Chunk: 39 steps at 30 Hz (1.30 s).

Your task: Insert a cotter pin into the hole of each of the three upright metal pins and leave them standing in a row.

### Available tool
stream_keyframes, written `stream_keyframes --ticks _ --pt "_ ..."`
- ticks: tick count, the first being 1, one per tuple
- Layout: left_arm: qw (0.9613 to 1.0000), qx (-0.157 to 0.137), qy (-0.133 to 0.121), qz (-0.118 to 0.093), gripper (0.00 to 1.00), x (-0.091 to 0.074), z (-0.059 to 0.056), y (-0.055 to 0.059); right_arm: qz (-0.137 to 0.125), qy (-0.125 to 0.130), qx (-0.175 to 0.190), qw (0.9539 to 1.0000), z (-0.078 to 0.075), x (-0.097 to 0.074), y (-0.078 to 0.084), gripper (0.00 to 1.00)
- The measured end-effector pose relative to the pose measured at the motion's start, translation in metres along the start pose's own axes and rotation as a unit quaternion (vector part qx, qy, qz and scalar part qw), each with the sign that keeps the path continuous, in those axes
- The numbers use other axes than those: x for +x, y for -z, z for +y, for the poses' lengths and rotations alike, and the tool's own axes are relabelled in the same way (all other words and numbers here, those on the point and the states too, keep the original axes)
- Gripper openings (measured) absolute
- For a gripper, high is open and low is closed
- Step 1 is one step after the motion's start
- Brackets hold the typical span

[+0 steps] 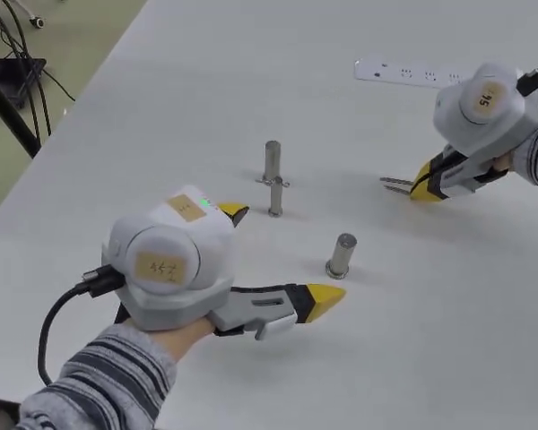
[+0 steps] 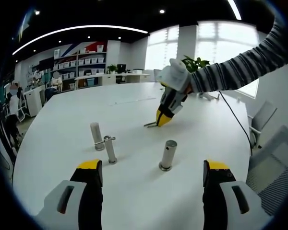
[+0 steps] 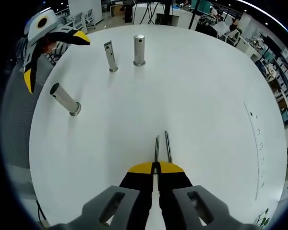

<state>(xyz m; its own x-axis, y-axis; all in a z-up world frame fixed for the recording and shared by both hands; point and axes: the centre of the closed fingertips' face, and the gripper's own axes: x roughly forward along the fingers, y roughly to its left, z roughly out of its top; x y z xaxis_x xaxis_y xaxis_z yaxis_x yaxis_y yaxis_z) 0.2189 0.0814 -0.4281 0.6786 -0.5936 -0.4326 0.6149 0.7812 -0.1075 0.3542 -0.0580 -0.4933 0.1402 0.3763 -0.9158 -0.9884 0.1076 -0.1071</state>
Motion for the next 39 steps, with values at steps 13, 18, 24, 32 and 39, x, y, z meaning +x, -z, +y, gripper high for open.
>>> stream_keyframes --ticks 13,18,24,32,39 --pt "1.0000 0.004 0.003 -0.007 0.81 0.000 -0.001 -0.003 -0.031 0.014 0.001 0.9994 0.013 -0.019 -0.005 0.00" --pt "1.0000 0.006 0.000 -0.006 0.80 -0.001 -0.001 -0.004 -0.038 0.019 -0.007 0.9991 0.021 -0.027 -0.009 0.00" --pt "0.9999 0.007 0.006 -0.006 0.78 0.000 -0.004 -0.004 -0.044 0.025 -0.022 0.9985 0.034 -0.036 -0.014 0.00" --pt "0.9996 0.024 0.006 -0.014 0.70 -0.002 -0.008 -0.014 -0.058 0.023 -0.037 0.9974 0.061 -0.053 -0.026 0.00" --pt "0.9995 0.017 0.021 -0.014 0.63 0.001 -0.017 -0.023 -0.077 0.026 -0.050 0.9954 0.080 -0.065 -0.038 0.00"
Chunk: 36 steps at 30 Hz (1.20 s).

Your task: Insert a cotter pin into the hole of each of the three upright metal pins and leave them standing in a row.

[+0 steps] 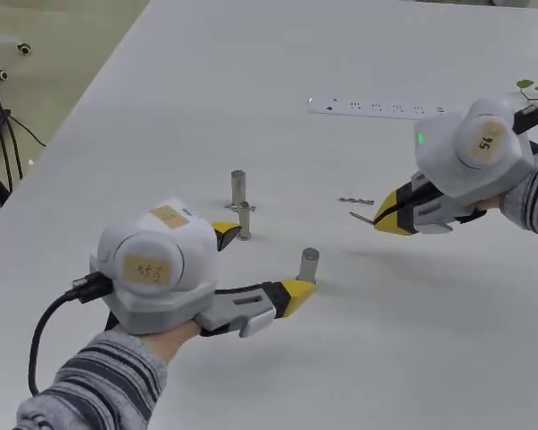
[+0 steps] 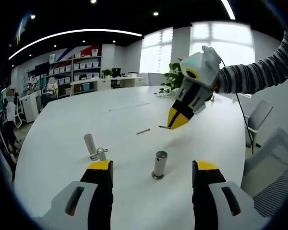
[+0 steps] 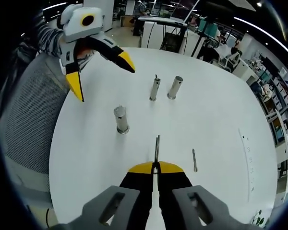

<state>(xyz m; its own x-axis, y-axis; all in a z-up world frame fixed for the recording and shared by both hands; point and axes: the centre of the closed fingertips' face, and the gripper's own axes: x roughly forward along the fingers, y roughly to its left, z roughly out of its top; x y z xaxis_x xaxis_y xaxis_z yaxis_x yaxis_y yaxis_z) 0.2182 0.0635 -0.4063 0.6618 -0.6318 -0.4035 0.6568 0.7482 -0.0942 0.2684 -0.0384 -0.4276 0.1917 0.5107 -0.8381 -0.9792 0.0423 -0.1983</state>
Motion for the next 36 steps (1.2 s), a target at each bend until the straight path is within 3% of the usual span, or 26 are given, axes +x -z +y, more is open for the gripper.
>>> stream_keyframes --ticks 14,16,25,29,36 --pt "0.9986 -0.038 0.029 -0.021 0.38 0.009 -0.011 -0.028 -0.035 0.005 -0.041 0.9986 0.029 -0.008 -0.024 0.00" --pt "0.9969 -0.065 0.041 -0.019 0.36 0.010 -0.015 -0.028 -0.040 0.005 -0.046 0.9981 0.033 -0.008 -0.029 0.00" --pt "0.9886 -0.136 0.065 -0.005 0.25 0.013 -0.028 -0.024 -0.062 -0.003 -0.077 0.9951 0.049 -0.009 -0.047 0.00" --pt "0.9859 -0.152 0.069 -0.002 0.21 0.014 -0.031 -0.023 -0.069 -0.003 -0.084 0.9941 0.052 -0.009 -0.053 0.00" --pt "0.9778 -0.194 0.079 -0.004 0.11 0.014 -0.035 -0.025 -0.081 -0.005 -0.093 0.9923 0.058 -0.010 -0.059 0.00"
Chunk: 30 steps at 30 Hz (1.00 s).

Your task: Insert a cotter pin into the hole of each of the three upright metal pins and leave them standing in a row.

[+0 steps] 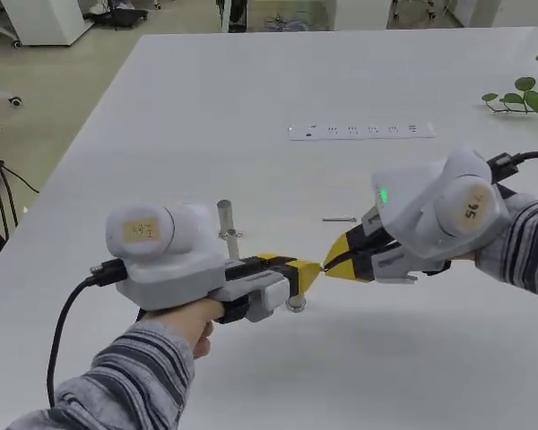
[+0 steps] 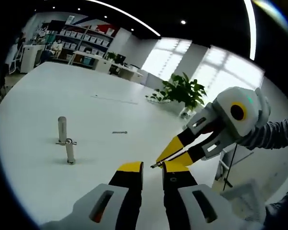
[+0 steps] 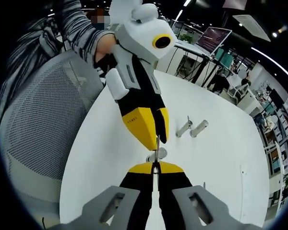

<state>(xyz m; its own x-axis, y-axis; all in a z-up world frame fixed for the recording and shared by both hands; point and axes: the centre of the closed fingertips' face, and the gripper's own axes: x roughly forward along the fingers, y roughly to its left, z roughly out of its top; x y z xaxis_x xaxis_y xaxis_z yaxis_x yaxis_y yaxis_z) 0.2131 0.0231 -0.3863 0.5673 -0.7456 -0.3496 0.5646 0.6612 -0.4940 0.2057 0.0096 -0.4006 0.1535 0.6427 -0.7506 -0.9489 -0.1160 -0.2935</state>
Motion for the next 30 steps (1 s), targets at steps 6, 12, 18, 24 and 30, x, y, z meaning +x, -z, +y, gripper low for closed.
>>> stream_keyframes --ticks 6,12,18,24,30 --pt "0.9999 -0.014 0.004 -0.002 0.06 -0.0003 -0.0007 0.0001 -0.009 0.006 0.006 0.9999 -0.0010 -0.0024 -0.0022 0.00" --pt "0.9995 -0.030 0.008 -0.009 0.02 -0.0002 -0.0024 -0.0009 -0.015 0.009 0.007 0.9998 0.0000 -0.0022 -0.0049 0.00" --pt "0.9991 -0.038 0.017 -0.005 0.00 -0.0002 -0.0041 0.0000 -0.017 0.010 0.004 0.9998 0.0012 -0.0012 -0.0075 0.00" --pt "0.9995 -0.011 0.028 0.001 0.00 -0.0004 -0.0066 0.0012 -0.017 0.010 0.006 0.9998 0.0024 -0.0006 -0.0076 0.00" --pt "0.9996 0.000 0.029 0.002 0.00 -0.0009 -0.0074 0.0021 -0.017 0.012 0.003 0.9998 0.0033 -0.0001 -0.0080 0.00"
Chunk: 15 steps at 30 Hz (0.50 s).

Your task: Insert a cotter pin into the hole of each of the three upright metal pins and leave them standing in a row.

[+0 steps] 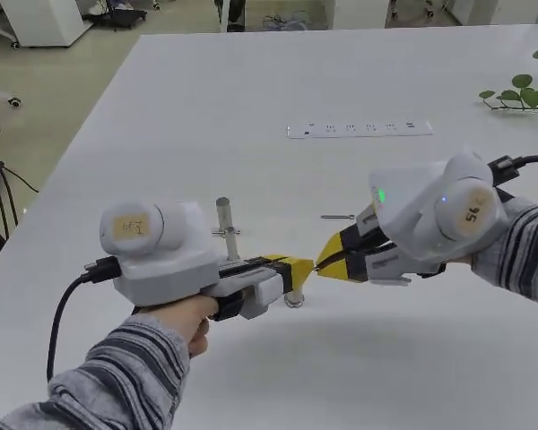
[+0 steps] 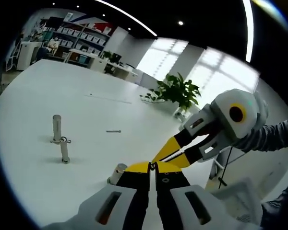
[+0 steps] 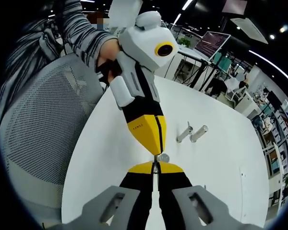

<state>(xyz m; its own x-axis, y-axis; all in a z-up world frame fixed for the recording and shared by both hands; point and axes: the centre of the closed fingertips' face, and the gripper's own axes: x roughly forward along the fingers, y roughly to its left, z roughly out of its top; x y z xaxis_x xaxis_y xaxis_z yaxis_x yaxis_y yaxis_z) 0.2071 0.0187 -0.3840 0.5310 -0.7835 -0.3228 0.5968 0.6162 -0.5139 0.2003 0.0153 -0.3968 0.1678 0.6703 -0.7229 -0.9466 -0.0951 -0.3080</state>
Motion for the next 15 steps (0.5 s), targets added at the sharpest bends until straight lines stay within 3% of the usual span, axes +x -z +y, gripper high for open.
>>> stream_keyframes --ticks 7,11,15 --pt "0.9982 0.059 0.009 0.004 0.00 -0.001 -0.004 -0.001 -0.006 0.002 0.023 0.9997 -0.001 -0.001 -0.001 0.00" --pt "0.9939 0.109 0.017 0.007 0.00 -0.004 -0.006 -0.001 -0.005 -0.002 0.030 0.9995 0.001 -0.001 0.000 0.00" --pt "0.9849 0.167 0.048 0.000 0.00 -0.007 -0.019 -0.004 -0.007 -0.012 0.045 0.9989 0.005 -0.001 0.002 0.01"
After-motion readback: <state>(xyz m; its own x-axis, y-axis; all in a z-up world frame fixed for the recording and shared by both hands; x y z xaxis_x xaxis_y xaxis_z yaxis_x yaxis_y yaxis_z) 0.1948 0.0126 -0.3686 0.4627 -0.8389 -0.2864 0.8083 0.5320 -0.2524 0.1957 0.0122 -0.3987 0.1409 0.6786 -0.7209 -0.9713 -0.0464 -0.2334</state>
